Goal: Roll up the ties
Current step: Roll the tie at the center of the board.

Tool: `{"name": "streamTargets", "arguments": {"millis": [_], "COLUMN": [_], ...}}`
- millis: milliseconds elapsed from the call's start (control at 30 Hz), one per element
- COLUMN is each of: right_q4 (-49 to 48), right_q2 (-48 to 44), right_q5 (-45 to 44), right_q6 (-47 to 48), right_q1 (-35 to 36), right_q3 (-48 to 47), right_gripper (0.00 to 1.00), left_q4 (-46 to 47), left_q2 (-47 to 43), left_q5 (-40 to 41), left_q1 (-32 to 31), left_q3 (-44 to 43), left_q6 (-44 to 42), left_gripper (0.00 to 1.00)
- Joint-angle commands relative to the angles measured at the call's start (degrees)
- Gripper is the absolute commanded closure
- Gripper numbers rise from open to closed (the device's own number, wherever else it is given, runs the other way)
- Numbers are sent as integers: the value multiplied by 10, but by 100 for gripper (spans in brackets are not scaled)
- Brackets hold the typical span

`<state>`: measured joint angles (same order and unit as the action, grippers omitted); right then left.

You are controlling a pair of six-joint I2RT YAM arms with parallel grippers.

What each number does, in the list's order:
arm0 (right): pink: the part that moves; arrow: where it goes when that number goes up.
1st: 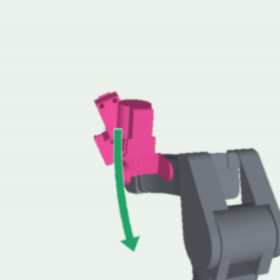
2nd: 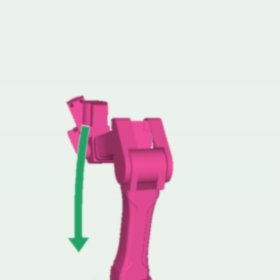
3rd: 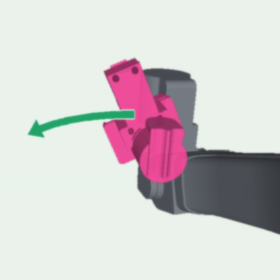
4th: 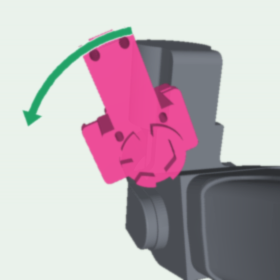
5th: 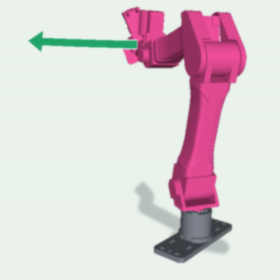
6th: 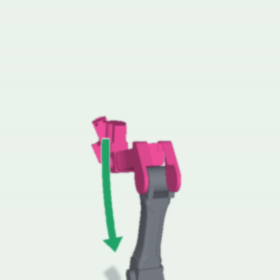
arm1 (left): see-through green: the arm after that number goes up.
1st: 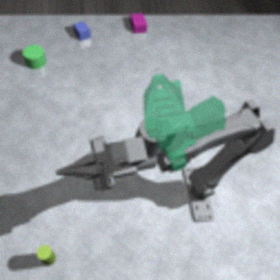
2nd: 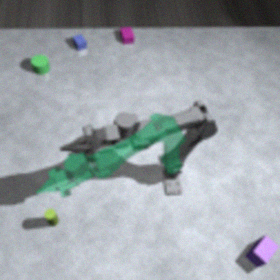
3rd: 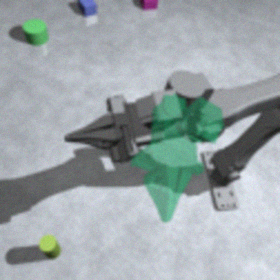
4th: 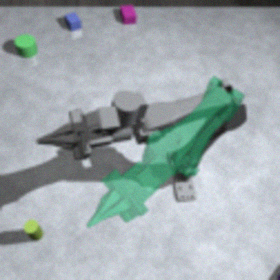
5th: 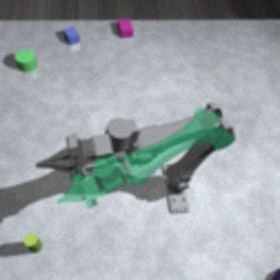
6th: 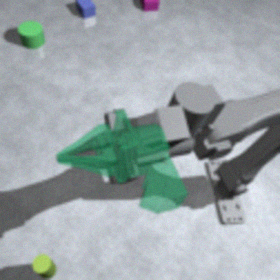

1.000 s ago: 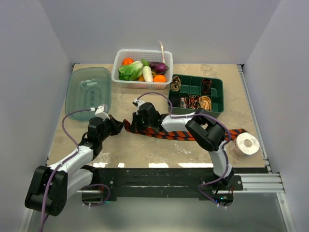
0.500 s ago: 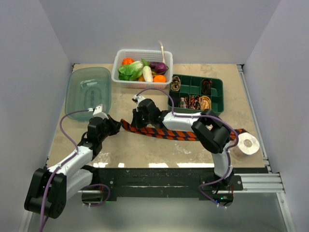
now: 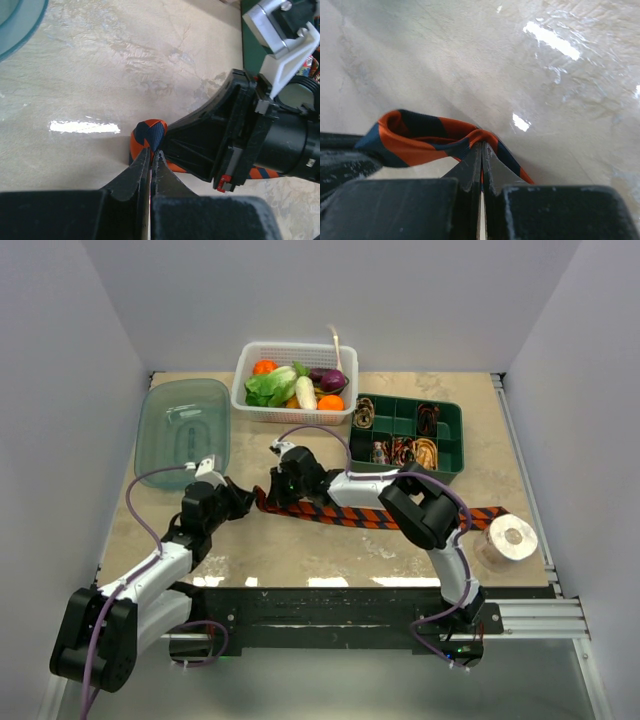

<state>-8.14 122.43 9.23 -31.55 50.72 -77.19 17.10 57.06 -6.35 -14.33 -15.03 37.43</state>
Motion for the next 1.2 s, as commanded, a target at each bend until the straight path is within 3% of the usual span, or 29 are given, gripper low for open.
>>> {"name": "streamTargets", "arguments": {"millis": [0, 633, 833, 1167], "right_q4": [-20, -43, 28, 67], "right_q2": [23, 22, -3, -57], "right_q5": [23, 110, 55, 40], "right_q6": [-20, -71, -38, 4], "right_q1": [2, -4, -11, -40], "right_q3": [-24, -24, -25, -17], "right_gripper": [100, 100, 100, 100], "left_q4": [45, 55, 50, 60], "left_q2": [0, 3, 2, 28], "left_q5": [-24, -10, -6, -4], "left_q1": [-9, -28, -33, -37], "left_q3": [-11, 18, 18, 19], "left_q6": [1, 3, -7, -5], "left_gripper": [100, 100, 100, 100]}}
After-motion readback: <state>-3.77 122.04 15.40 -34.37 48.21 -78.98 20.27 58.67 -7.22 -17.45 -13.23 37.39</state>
